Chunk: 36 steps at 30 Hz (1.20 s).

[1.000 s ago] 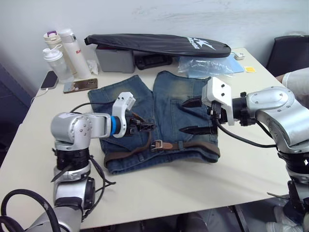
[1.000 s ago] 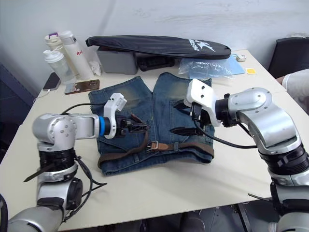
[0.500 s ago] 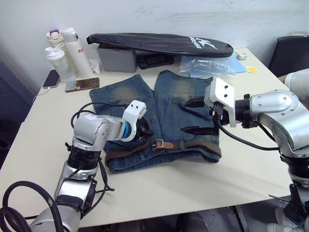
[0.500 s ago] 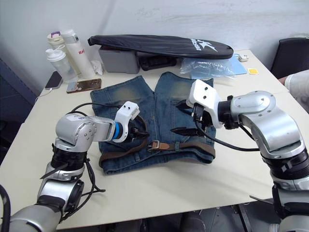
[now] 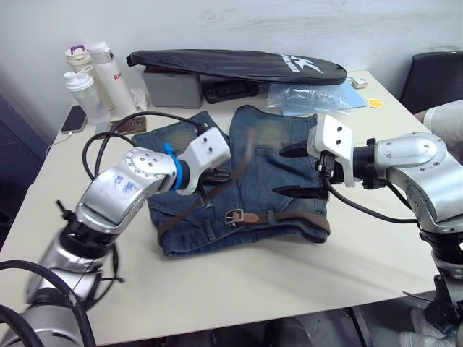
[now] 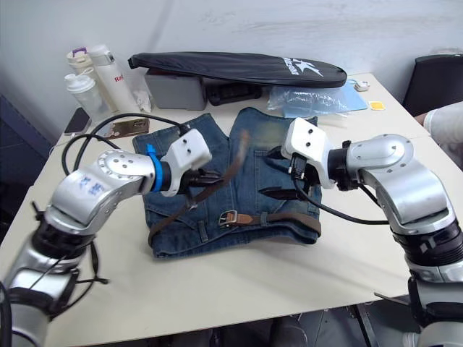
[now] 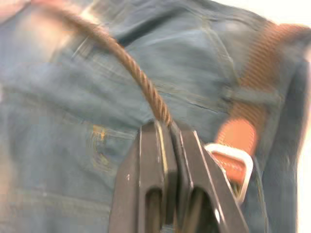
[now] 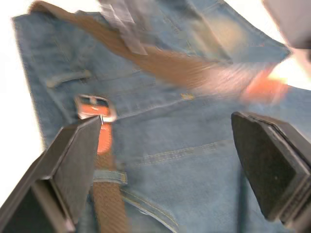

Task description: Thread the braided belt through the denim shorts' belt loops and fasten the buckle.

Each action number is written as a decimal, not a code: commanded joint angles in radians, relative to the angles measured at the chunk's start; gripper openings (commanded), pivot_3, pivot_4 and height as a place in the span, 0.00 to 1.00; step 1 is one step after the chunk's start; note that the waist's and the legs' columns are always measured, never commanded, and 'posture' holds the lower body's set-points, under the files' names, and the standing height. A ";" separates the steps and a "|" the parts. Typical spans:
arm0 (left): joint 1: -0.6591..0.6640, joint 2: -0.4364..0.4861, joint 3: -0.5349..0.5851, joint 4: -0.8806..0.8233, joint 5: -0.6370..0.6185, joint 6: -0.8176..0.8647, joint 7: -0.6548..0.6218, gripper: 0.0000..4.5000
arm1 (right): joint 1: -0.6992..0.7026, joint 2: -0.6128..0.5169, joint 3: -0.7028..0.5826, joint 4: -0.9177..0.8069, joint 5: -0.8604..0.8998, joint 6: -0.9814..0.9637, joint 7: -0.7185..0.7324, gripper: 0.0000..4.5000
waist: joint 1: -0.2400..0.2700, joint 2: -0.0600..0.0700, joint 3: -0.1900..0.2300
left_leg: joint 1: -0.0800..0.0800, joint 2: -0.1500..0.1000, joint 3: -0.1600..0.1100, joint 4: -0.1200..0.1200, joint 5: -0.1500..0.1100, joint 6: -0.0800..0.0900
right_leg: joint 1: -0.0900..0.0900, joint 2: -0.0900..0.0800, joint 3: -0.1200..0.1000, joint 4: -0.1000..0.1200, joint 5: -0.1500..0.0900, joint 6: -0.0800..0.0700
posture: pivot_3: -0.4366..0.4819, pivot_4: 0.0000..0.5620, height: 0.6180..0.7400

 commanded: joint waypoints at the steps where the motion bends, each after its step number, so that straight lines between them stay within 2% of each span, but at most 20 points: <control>1: 0.006 0.064 -0.041 0.041 0.145 -0.278 -0.106 0.01 | -0.022 -0.008 0.006 0.029 -0.079 -0.142 0.005 1.00 | 0.002 0.000 0.000 | 0.000 0.000 0.000 0.000 0.000 0.000 | 0.000 0.000 0.000 0.000 0.000 0.000 | 0.48 0.27 0.03; 4: -0.005 0.054 -0.032 0.115 0.188 -0.376 -0.141 0.01 | -0.027 -0.005 0.009 0.029 -0.108 -0.226 0.024 1.00 | 0.004 0.000 0.000 | -0.004 0.000 0.001 0.000 0.000 0.000 | -0.004 0.000 -0.001 0.002 0.000 0.000 | 0.48 0.27 0.03; 7: -0.026 0.006 -0.006 0.164 0.193 -0.397 -0.145 0.01 | -0.023 0.010 0.006 -0.020 -0.082 -0.210 0.043 1.00 | 0.003 0.000 0.000 | -0.005 0.000 0.002 0.001 0.000 0.001 | -0.006 0.000 -0.001 0.004 0.000 0.000 | 0.48 0.27 0.03; 12: -0.040 -0.044 0.009 0.200 0.199 -0.369 -0.134 0.01 | -0.023 0.051 -0.036 -0.108 0.079 0.069 0.018 1.00 | 0.003 0.000 0.000 | -0.006 0.000 0.002 0.003 0.001 0.004 | -0.006 -0.001 -0.001 0.007 0.000 0.000 | 0.48 0.27 0.03; 17: -0.048 -0.083 0.031 0.216 0.186 -0.319 -0.134 0.01 | 0.043 0.107 0.022 -0.178 0.110 0.242 -0.047 1.00 | 0.002 0.000 0.000 | -0.006 0.001 -0.001 0.008 0.001 0.006 | -0.006 -0.001 -0.001 0.012 0.000 0.000 | 0.48 0.27 0.03; 18: -0.050 -0.087 0.034 0.217 0.188 -0.315 -0.137 0.01 | 0.052 0.121 0.030 -0.187 0.113 0.272 -0.078 1.00 | 0.002 0.001 -0.001 | -0.006 0.001 -0.003 0.014 -0.003 0.017 | -0.007 0.000 -0.002 0.017 0.000 -0.001 | 0.48 0.27 0.03; 19: -0.049 -0.091 0.037 0.216 0.193 -0.313 -0.139 0.01 | 0.061 0.133 0.036 -0.194 0.113 0.299 -0.103 1.00 | 0.002 0.000 -0.001 | -0.006 0.002 -0.004 0.014 -0.006 0.024 | -0.007 0.000 -0.002 0.018 -0.001 -0.001 | 0.48 0.27 0.03; 21: -0.047 -0.098 0.043 0.213 0.202 -0.306 -0.145 0.01 | 0.070 0.145 0.037 -0.210 0.111 0.347 -0.135 1.00 | 0.002 0.001 -0.001 | -0.007 0.001 -0.004 0.015 -0.006 0.024 | -0.008 0.000 -0.002 0.018 0.000 -0.001 | 0.48 0.27 0.03; 27: -0.039 -0.105 0.057 0.194 0.206 -0.270 -0.161 0.01 | 0.114 0.134 0.069 -0.177 0.057 0.334 -0.189 1.00 | 0.003 0.002 -0.002 | -0.009 0.000 -0.004 0.015 -0.006 0.024 | -0.008 0.000 -0.002 0.018 0.000 -0.002 | 0.48 0.27 0.03; 30: -0.043 -0.110 0.059 0.199 0.208 -0.254 -0.159 0.00 | 0.132 0.128 0.088 -0.165 0.024 0.307 -0.204 0.86 | 0.003 0.002 -0.002 | -0.009 0.000 -0.004 0.015 -0.006 0.024 | -0.008 0.000 -0.002 0.018 0.000 -0.002 | 0.48 0.27 0.03; 31: -0.043 -0.111 0.059 0.198 0.209 -0.252 -0.159 0.00 | 0.135 0.127 0.088 -0.165 0.020 0.305 -0.208 0.71 | 0.003 0.002 -0.002 | -0.009 0.000 -0.004 0.015 -0.006 0.024 | -0.008 0.000 -0.002 0.018 0.000 -0.002 | 0.48 0.27 0.03; 32: -0.042 -0.110 0.059 0.196 0.209 -0.249 -0.160 0.00 | 0.137 0.122 0.090 -0.162 0.006 0.282 -0.212 0.60 | 0.002 0.002 -0.002 | -0.009 0.000 -0.004 0.015 -0.006 0.024 | -0.008 0.000 -0.002 0.018 0.000 -0.002 | 0.48 0.27 0.03; 33: -0.041 -0.108 0.059 0.194 0.211 -0.246 -0.161 0.00 | 0.138 0.111 0.098 -0.159 -0.015 0.251 -0.209 0.56 | 0.002 0.002 -0.002 | -0.009 0.000 -0.004 0.015 -0.006 0.024 | -0.008 0.000 -0.002 0.018 0.000 -0.002 | 0.48 0.27 0.03; 34: -0.040 -0.107 0.058 0.193 0.213 -0.242 -0.162 0.00 | 0.138 0.096 0.107 -0.156 -0.034 0.229 -0.204 0.41 | 0.002 0.002 -0.002 | -0.010 0.000 -0.004 0.015 -0.006 0.024 | -0.008 0.000 -0.002 0.018 0.000 -0.002 | 0.48 0.27 0.03; 35: -0.040 -0.106 0.058 0.193 0.213 -0.239 -0.163 0.00 | 0.138 0.086 0.113 -0.152 -0.047 0.215 -0.201 0.36 | 0.001 0.002 -0.002 | -0.010 0.000 -0.004 0.015 -0.006 0.024 | -0.008 0.000 -0.002 0.018 0.000 -0.002 | 0.48 0.27 0.03; 36: -0.040 -0.106 0.058 0.192 0.215 -0.236 -0.164 0.00 | 0.140 0.081 0.115 -0.148 -0.054 0.205 -0.200 0.25 | 0.001 0.002 -0.002 | -0.010 0.000 -0.004 0.015 -0.006 0.025 | -0.008 0.000 -0.002 0.018 0.000 -0.002 | 0.48 0.27 0.03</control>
